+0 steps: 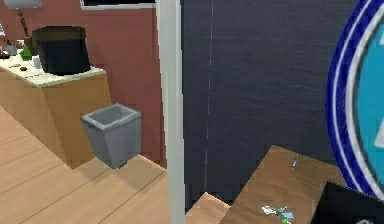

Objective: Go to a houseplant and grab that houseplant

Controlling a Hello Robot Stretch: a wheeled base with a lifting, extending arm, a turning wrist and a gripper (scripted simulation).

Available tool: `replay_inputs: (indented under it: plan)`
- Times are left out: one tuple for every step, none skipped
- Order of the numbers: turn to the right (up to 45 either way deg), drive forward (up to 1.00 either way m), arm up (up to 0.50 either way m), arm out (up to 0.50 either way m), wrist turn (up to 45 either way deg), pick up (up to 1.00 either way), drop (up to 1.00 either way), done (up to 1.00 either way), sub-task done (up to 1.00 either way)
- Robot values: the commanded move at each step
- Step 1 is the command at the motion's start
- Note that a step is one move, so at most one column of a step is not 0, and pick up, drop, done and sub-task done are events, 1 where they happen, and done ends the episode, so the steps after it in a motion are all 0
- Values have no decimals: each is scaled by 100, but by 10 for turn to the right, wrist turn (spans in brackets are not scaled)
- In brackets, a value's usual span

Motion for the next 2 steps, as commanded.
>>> replay_inputs:
  plan:
    - [0, 0, 0, 0, 360, 0, 0, 0, 0]
    - [0, 0, -30, 0, 0, 0, 0, 0, 0]
